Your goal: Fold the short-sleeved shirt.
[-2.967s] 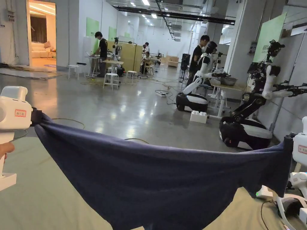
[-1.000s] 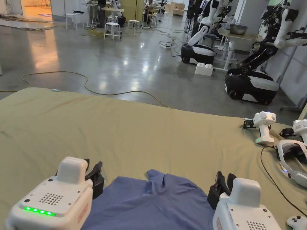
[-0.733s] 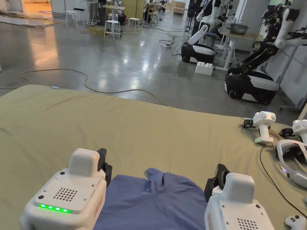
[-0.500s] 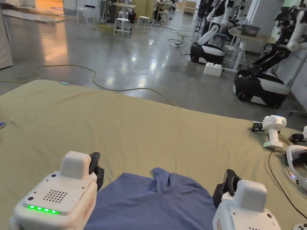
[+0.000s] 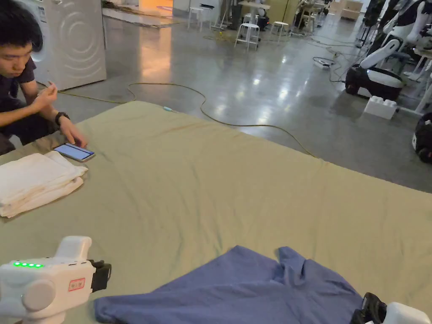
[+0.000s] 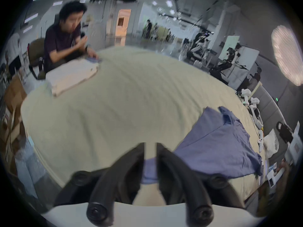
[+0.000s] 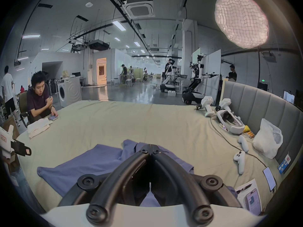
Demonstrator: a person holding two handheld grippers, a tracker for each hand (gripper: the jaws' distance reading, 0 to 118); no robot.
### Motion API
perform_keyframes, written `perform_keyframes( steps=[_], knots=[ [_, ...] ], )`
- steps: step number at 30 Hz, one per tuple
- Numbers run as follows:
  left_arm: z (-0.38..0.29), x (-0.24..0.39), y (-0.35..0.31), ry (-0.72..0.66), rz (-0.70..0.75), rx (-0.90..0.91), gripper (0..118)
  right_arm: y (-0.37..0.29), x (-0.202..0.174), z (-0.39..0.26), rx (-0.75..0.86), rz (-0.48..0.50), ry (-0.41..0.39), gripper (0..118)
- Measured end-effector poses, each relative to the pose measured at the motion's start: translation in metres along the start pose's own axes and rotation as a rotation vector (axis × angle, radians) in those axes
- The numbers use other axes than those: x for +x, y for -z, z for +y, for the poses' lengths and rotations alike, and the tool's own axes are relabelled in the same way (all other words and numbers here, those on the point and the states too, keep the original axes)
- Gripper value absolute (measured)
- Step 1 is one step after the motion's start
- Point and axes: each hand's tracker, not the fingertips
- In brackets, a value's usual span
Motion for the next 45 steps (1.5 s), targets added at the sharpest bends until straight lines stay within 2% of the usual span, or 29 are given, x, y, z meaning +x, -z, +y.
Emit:
perform_keyframes(
  steps=[3,4,11,12,14,17,18,19,22,24,25,26,27,28,30,34,40,43,45],
  knots=[
    [-0.002,-0.016,0.019,-0.072,-0.031,-0.118,61,0.002,-0.005,-0.003,-0.020,0.012,-0.007,0],
    [-0.003,-0.016,0.024,-0.089,-0.010,-0.145,64,0.003,-0.007,-0.004,-0.027,0.017,-0.014,0],
    [-0.014,-0.006,0.072,-0.107,0.085,-0.299,63,0.009,-0.009,-0.007,-0.061,0.020,-0.041,0],
    [-0.015,-0.003,0.070,-0.088,0.103,-0.271,63,0.010,-0.008,-0.008,-0.066,0.017,-0.042,0],
    [-0.011,0.014,0.069,-0.065,0.170,-0.265,62,0.014,-0.005,-0.010,-0.077,0.013,-0.043,0],
    [-0.013,0.026,0.075,0.066,0.231,-0.263,44,0.023,-0.001,-0.012,-0.098,0.007,-0.048,0],
    [-0.013,0.031,0.075,0.086,0.237,-0.258,31,0.029,0.000,-0.011,-0.113,0.008,-0.052,0],
    [-0.012,0.035,0.075,0.074,0.234,-0.259,18,0.037,0.002,-0.011,-0.131,0.010,-0.055,0],
    [-0.016,0.031,0.077,0.013,0.169,-0.224,9,0.073,0.013,-0.007,-0.189,0.016,-0.058,0],
    [-0.021,0.037,0.063,0.009,0.187,-0.217,7,0.106,0.023,-0.003,-0.253,0.015,-0.074,0],
    [-0.023,0.036,0.059,0.001,0.175,-0.200,7,0.124,0.029,0.002,-0.289,0.013,-0.084,5],
    [-0.024,0.034,0.055,-0.004,0.170,-0.196,7,0.146,0.036,0.005,-0.337,0.019,-0.100,16],
    [-0.025,0.033,0.052,-0.011,0.157,-0.189,7,0.164,0.042,0.007,-0.368,0.029,-0.095,36],
    [-0.023,0.033,0.049,-0.019,0.146,-0.182,7,0.185,0.047,0.009,-0.397,0.034,-0.098,50],
    [-0.023,0.030,0.043,-0.034,0.136,-0.186,7,0.215,0.056,0.019,-0.458,0.035,-0.107,62],
    [-0.020,0.025,0.040,-0.043,0.118,-0.169,7,0.295,0.074,0.005,-0.595,0.065,-0.156,63],
    [-0.015,0.027,0.045,-0.027,0.122,-0.155,7,0.343,0.069,-0.013,-0.792,0.197,-0.148,65],
    [-0.014,0.029,0.047,-0.009,0.131,-0.155,7,0.349,0.064,-0.022,-0.790,0.181,-0.191,64],
    [-0.014,0.031,0.049,0.005,0.136,-0.162,7,0.351,0.065,-0.024,-0.786,0.166,-0.179,59]
  ],
)
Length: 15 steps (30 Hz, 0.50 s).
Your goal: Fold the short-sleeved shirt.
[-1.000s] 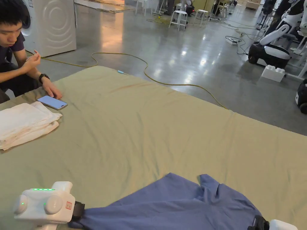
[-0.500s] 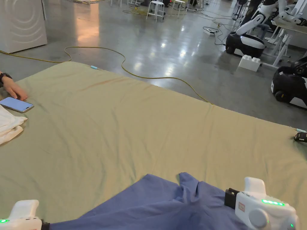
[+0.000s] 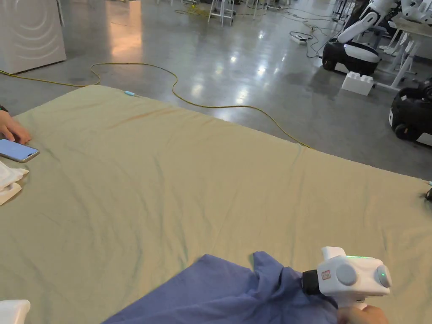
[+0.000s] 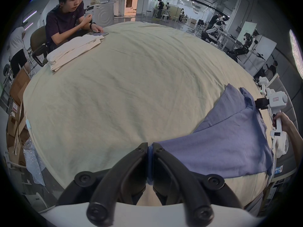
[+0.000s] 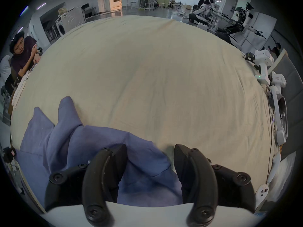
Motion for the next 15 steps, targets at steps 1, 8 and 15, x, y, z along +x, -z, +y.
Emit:
perform_keyframes(
  steps=[1,8,15],
  knots=[
    [0.000,0.000,0.000,0.001,0.003,0.000,7,-0.001,0.000,-0.001,0.008,-0.004,0.020,49],
    [-0.003,0.006,-0.002,0.020,0.005,0.023,7,-0.016,-0.016,-0.012,0.060,-0.031,-0.004,3],
    [0.013,0.013,-0.027,0.041,-0.037,0.132,7,-0.087,-0.007,-0.031,0.277,-0.028,0.031,2]
  ],
)
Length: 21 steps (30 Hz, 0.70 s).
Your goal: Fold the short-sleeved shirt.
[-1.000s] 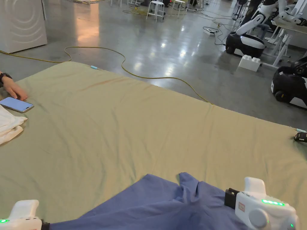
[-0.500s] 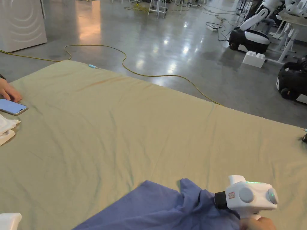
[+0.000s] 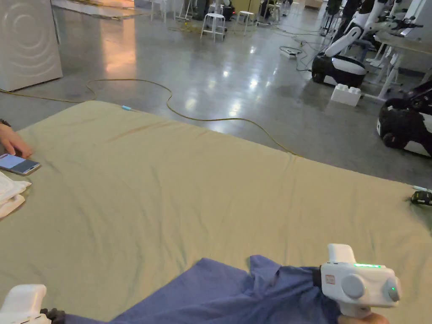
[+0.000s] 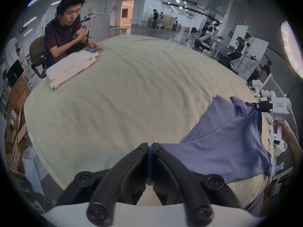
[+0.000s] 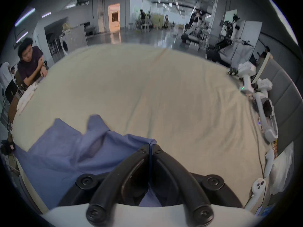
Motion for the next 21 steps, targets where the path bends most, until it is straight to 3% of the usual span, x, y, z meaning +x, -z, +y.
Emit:
perform_keyframes(
  steps=[6,14,21],
  knots=[
    [0.055,0.015,-0.030,0.057,-0.069,0.135,7,-0.095,0.024,0.013,0.187,-0.056,0.016,2],
    [0.181,0.066,-0.092,0.147,-0.142,0.360,7,-0.238,0.078,0.061,0.445,-0.165,0.056,2],
    [0.284,0.123,-0.140,0.196,-0.172,0.494,7,-0.317,0.105,0.107,0.596,-0.243,0.084,2]
  ],
)
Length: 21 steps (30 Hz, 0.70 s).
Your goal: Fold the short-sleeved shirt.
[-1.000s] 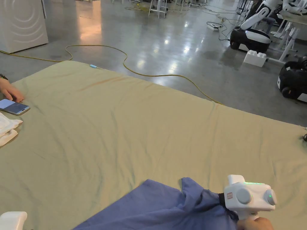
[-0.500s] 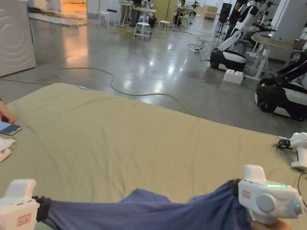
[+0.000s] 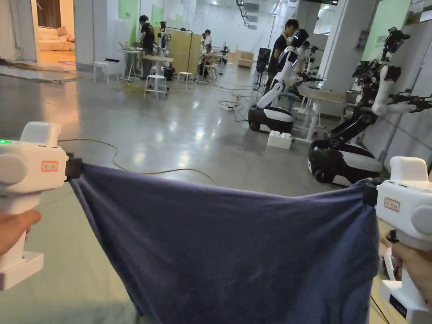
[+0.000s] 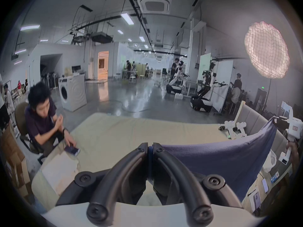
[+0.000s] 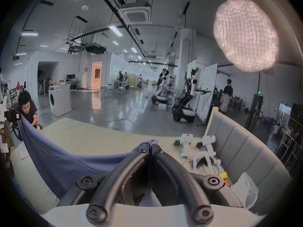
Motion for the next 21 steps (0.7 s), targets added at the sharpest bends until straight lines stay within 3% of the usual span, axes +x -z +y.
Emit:
perform_keyframes(
  steps=[9,21],
  knots=[
    [0.103,0.024,0.030,0.080,0.035,0.082,7,0.012,0.013,0.091,0.103,-0.095,-0.014,2],
    [0.168,0.034,0.037,0.110,0.050,0.146,7,0.030,0.013,0.149,0.162,-0.139,-0.019,2]
  ],
)
